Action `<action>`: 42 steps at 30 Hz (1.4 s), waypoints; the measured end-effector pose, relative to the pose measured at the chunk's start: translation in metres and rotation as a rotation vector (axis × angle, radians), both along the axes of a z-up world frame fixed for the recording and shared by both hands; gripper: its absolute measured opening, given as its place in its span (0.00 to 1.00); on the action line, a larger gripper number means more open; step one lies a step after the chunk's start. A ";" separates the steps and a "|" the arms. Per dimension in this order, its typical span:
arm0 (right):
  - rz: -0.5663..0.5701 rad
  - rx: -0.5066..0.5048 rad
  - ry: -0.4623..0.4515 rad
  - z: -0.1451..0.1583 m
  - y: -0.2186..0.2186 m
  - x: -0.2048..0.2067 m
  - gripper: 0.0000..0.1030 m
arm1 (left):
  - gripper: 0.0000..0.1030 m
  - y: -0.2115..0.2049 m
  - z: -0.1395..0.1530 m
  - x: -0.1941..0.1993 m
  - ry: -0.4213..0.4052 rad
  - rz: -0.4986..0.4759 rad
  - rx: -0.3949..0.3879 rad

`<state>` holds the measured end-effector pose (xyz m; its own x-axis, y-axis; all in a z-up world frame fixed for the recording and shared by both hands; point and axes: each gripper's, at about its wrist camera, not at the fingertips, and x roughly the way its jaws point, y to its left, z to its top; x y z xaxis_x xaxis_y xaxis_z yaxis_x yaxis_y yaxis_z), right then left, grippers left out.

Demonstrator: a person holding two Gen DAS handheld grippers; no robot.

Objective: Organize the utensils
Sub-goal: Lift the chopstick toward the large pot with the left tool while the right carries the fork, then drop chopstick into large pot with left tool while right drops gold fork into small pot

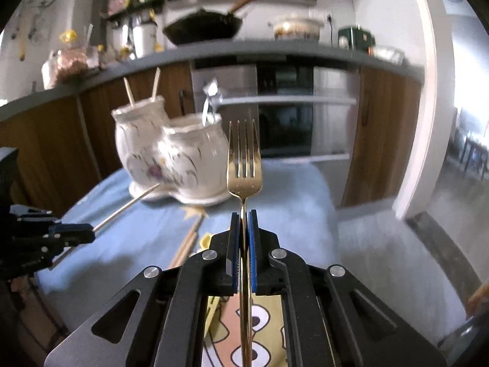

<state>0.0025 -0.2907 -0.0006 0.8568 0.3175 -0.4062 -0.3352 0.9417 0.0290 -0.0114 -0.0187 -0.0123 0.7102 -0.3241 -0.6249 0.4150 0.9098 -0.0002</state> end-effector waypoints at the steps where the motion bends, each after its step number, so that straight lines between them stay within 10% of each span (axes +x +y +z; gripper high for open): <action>1: 0.000 -0.003 -0.015 0.002 0.000 -0.001 0.06 | 0.06 0.000 0.005 -0.002 -0.020 -0.005 -0.013; 17: 0.023 0.025 -0.314 0.060 0.024 -0.013 0.06 | 0.06 0.024 0.048 -0.003 -0.272 0.009 -0.199; 42: 0.091 0.294 -0.332 0.133 0.056 0.096 0.06 | 0.06 0.038 0.126 0.125 -0.440 0.043 -0.448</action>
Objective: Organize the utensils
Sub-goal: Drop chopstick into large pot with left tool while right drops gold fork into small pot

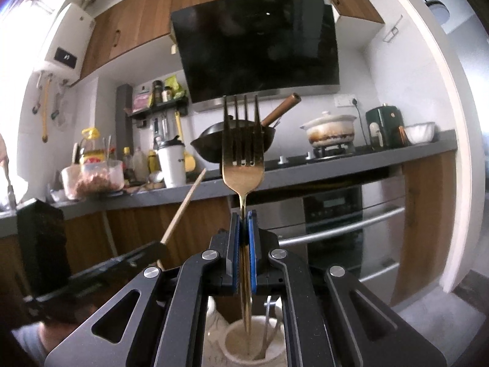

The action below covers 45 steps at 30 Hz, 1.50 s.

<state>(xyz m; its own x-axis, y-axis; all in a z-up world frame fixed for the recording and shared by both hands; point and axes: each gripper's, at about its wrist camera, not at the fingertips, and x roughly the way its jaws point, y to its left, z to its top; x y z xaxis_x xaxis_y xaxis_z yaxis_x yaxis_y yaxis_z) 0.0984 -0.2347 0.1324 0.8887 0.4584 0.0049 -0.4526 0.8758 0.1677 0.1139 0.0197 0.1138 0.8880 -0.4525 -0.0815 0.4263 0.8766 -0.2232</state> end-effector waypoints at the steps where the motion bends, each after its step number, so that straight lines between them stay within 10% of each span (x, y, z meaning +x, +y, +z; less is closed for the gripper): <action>1: 0.001 0.006 -0.002 -0.001 0.001 0.004 0.06 | 0.06 -0.002 -0.002 0.007 0.002 0.011 0.002; 20: -0.041 -0.031 0.147 -0.068 0.000 0.016 0.06 | 0.06 -0.009 -0.042 -0.017 -0.083 0.100 0.124; 40: -0.069 -0.058 0.219 -0.088 -0.003 0.023 0.06 | 0.06 0.024 -0.053 -0.029 0.027 0.205 0.037; 45: -0.080 -0.057 0.231 -0.089 -0.005 0.026 0.07 | 0.19 0.029 -0.053 -0.030 0.034 0.224 0.033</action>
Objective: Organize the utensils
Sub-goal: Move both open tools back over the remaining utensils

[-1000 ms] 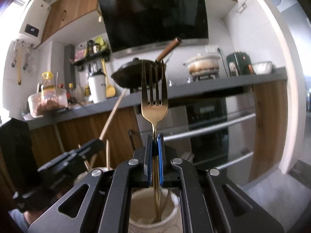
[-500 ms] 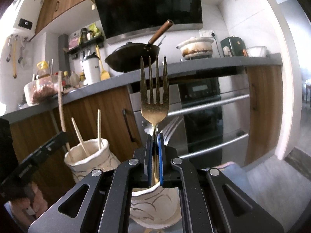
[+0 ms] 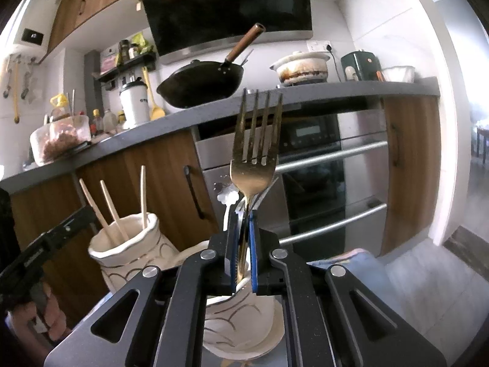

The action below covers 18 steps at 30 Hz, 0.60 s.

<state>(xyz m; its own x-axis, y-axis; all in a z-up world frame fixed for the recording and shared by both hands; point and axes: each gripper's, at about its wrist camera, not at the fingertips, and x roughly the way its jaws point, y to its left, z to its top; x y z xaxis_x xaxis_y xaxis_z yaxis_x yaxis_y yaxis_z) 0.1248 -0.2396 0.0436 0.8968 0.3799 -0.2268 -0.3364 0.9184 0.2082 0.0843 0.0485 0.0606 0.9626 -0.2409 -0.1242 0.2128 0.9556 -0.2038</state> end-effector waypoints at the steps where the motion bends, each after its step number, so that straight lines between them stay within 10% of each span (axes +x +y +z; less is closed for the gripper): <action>1: -0.002 0.002 0.003 0.000 -0.001 0.001 0.07 | 0.20 0.001 0.000 -0.001 -0.002 0.005 0.000; 8: -0.004 0.017 0.026 -0.001 -0.003 0.003 0.22 | 0.35 0.000 -0.001 -0.008 -0.004 0.046 0.052; 18: -0.027 0.044 0.070 0.000 -0.020 -0.011 0.87 | 0.80 0.001 -0.007 -0.030 -0.004 0.085 0.076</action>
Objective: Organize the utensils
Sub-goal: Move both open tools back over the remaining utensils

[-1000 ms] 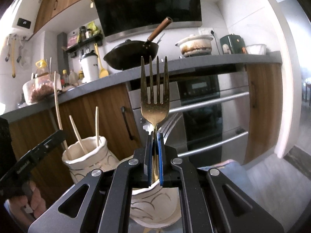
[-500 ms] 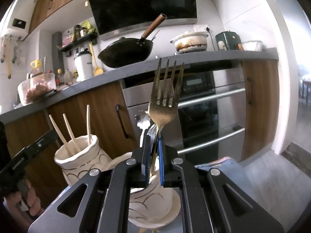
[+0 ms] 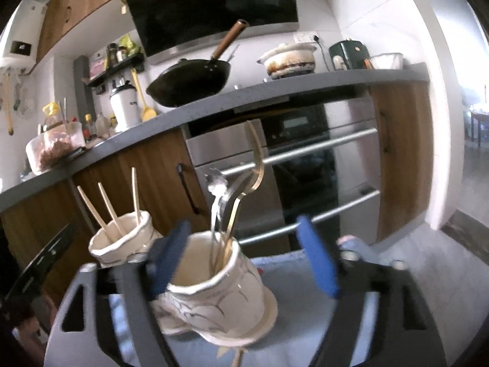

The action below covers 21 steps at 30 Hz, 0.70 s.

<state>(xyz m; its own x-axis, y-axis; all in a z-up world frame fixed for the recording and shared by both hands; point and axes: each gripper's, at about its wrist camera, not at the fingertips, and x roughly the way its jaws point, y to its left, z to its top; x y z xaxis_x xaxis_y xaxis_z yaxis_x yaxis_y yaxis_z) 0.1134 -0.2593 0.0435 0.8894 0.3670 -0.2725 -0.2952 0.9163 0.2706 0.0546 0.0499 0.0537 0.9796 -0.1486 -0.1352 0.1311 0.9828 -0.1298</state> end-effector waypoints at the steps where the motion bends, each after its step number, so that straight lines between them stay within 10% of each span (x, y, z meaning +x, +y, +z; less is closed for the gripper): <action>1: -0.004 0.002 0.006 -0.001 -0.002 -0.002 0.89 | 0.83 -0.001 -0.001 -0.004 -0.001 0.005 0.004; 21: -0.098 -0.100 0.156 -0.036 -0.040 -0.066 0.95 | 0.95 -0.027 -0.032 -0.049 0.162 -0.064 0.048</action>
<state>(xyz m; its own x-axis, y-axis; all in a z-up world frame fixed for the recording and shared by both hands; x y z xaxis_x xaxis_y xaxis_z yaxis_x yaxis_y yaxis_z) 0.0474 -0.2998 0.0077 0.8637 0.2449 -0.4404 -0.1651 0.9632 0.2119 0.0053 0.0233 0.0221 0.9333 -0.1993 -0.2987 0.1747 0.9788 -0.1074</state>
